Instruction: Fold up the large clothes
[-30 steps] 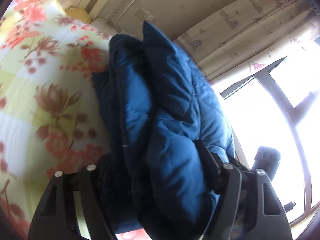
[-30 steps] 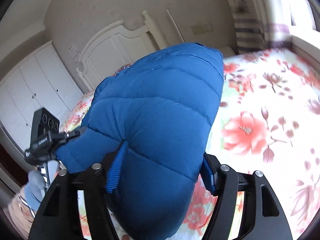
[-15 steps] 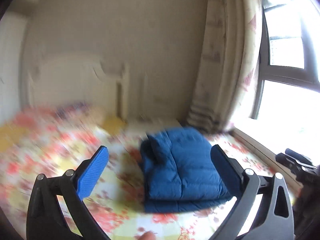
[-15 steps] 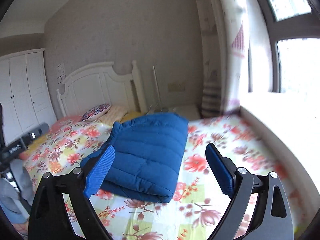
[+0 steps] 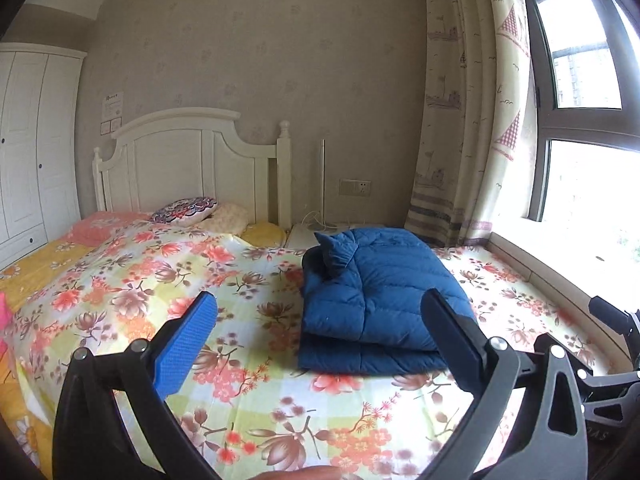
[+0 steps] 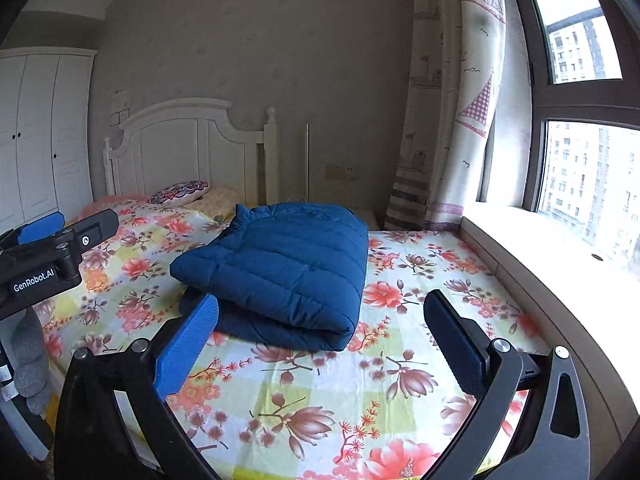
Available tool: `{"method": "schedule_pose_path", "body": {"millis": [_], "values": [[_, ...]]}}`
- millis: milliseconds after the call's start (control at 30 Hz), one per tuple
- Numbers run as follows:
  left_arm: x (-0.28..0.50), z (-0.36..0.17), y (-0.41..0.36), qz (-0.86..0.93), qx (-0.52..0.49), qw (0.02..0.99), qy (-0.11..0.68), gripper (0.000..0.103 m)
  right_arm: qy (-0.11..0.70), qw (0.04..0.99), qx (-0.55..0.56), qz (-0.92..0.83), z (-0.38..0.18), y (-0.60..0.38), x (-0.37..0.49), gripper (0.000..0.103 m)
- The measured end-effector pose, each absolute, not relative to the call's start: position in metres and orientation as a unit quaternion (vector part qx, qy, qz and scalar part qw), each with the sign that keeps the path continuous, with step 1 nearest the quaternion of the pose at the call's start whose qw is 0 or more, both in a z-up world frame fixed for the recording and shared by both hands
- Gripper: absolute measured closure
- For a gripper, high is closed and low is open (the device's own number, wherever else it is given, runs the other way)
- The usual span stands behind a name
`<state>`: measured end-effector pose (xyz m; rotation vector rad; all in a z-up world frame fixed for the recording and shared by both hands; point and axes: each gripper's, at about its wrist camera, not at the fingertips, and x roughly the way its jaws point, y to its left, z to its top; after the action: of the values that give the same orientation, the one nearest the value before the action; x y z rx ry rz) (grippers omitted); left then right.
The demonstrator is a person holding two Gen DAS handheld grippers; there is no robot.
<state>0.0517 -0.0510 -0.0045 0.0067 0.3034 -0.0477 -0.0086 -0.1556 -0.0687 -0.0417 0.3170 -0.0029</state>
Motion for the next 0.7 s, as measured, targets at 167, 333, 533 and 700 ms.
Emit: {"method": "schedule_pose_path", "body": {"millis": [167, 333, 533, 700], "values": [[0.054, -0.011, -0.053, -0.023, 0.007, 0.988, 0.153, 0.002, 0.159, 0.987, -0.025, 0.002, -0.067, -0.153, -0.01, 0.004], [0.054, -0.014, -0.057, -0.025, 0.015, 0.987, 0.158, 0.002, 0.158, 0.987, -0.022, 0.003, -0.066, -0.154, -0.01, 0.004], [0.055, -0.017, -0.06, -0.026, 0.021, 0.986, 0.163, 0.002, 0.161, 0.987, -0.017, 0.004, -0.068, -0.156, -0.01, 0.004], [0.056, -0.017, -0.059, -0.026, 0.021, 0.986, 0.164, 0.002, 0.161, 0.987, -0.015, 0.006, -0.067, -0.156, -0.011, 0.004]]}}
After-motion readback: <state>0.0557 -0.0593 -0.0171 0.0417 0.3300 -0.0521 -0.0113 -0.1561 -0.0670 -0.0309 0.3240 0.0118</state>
